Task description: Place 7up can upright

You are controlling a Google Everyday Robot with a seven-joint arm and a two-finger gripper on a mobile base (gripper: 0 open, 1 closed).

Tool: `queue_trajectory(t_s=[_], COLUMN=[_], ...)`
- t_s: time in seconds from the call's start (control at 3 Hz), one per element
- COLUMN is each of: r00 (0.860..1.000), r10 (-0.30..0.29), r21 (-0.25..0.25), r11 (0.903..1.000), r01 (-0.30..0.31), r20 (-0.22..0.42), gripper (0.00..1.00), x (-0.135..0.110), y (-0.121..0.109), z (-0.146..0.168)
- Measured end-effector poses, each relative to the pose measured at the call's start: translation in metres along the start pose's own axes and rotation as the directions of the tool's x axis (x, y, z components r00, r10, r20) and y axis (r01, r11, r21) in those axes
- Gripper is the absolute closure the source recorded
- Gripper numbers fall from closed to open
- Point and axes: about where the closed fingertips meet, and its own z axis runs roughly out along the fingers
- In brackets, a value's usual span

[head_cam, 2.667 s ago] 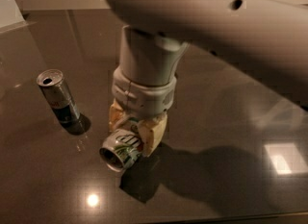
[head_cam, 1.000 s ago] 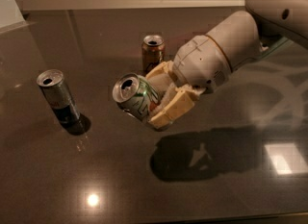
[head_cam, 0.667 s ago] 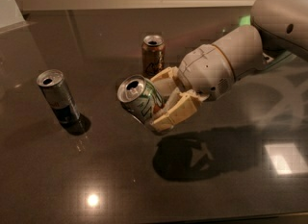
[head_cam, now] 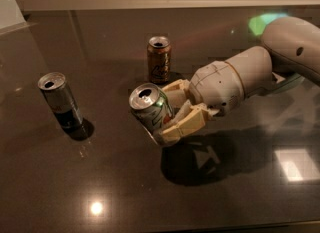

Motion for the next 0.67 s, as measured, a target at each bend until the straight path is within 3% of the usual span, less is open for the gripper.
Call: queue_trajectory(t_s=[0.67], r00=[0.993], r10=[0.033], r21=[0.007], r11=[0.9994], r01=[-0.034], r20=[0.113], gripper=[1.0], x=[0.0176], y=[-0.0028], z=[0.0038])
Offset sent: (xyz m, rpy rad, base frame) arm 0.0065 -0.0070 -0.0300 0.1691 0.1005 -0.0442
